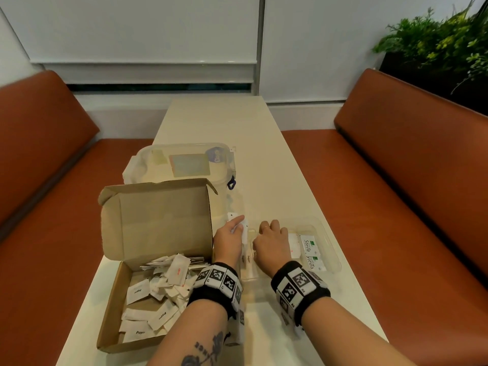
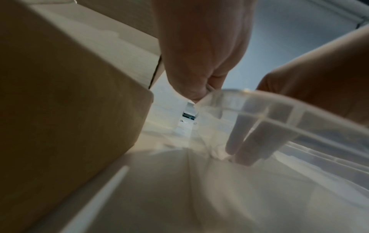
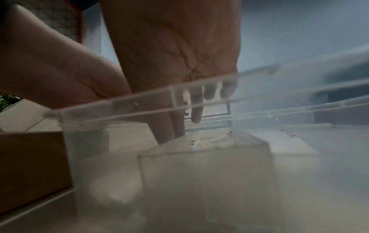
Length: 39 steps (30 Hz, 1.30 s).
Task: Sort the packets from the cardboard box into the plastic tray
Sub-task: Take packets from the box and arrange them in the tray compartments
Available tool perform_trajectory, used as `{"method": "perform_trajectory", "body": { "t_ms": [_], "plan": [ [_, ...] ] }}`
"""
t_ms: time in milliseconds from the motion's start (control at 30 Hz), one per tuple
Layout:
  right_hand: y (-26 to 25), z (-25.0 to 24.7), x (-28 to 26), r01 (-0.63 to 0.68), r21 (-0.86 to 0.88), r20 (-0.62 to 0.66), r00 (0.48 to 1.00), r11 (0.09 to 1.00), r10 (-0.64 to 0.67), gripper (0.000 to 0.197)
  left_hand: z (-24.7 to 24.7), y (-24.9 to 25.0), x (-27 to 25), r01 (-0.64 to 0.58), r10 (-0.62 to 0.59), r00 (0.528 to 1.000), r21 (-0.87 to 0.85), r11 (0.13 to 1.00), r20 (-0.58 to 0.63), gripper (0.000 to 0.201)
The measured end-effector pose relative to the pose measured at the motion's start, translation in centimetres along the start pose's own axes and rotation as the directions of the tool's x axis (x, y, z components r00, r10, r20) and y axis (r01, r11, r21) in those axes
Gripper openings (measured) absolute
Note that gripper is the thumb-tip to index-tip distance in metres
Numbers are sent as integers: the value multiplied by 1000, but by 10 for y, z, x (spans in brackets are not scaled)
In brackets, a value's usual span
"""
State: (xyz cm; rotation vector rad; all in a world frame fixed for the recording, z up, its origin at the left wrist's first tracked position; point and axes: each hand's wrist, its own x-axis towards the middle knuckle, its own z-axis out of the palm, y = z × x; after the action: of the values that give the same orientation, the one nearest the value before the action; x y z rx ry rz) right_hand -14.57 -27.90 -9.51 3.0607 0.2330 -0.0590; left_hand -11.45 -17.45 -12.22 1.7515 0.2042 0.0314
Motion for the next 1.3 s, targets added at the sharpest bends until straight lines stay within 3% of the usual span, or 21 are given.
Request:
{"method": "perform_trajectory", "body": {
  "t_ms": [267, 400, 467, 533, 633, 733, 933, 1100, 1200, 1300],
  "plan": [
    [-1, 6, 4, 3, 9, 25, 1000, 1000, -3, 23, -1, 0, 0, 3, -3, 1000, 9, 1000, 22, 34],
    [6, 7, 6, -50, 270, -40, 997, 961, 64, 26, -3, 6, -3, -2, 4, 999, -32, 999, 54, 44],
    [11, 3, 6, -100, 555, -86, 980, 826, 177, 21, -4, 9, -6, -2, 8, 997, -84, 996, 75, 48],
    [16, -1, 5, -133, 797, -57, 955, 590, 292, 12, -1, 12, -11, 17, 4, 994, -188, 982, 112, 48],
    [21, -3, -2, -148, 939, 33, 937, 311, 348, 5, 3, 14, -18, 52, -13, 988, -254, 966, 152, 46],
    [27, -3, -11, -133, 977, 77, 948, 165, 307, 17, 6, 14, -24, 63, -20, 985, -246, 967, 172, 43],
    [33, 0, -22, -130, 942, 46, 964, 310, 264, 39, 12, 17, -31, 219, -130, 961, -389, 895, 242, 28],
    [41, 7, -24, -142, 949, 57, 955, 283, 290, 25, 20, 16, -40, 263, -177, 953, -383, 885, 246, 37],
    [48, 10, -23, -130, 959, 52, 953, 251, 297, 17, 23, 15, -43, 209, -154, 973, -362, 909, 174, 39],
    [55, 12, -23, -99, 981, 35, 934, 164, 354, 21, 21, 18, -44, 92, -84, 996, -342, 935, 39, 39]
  ]
}}
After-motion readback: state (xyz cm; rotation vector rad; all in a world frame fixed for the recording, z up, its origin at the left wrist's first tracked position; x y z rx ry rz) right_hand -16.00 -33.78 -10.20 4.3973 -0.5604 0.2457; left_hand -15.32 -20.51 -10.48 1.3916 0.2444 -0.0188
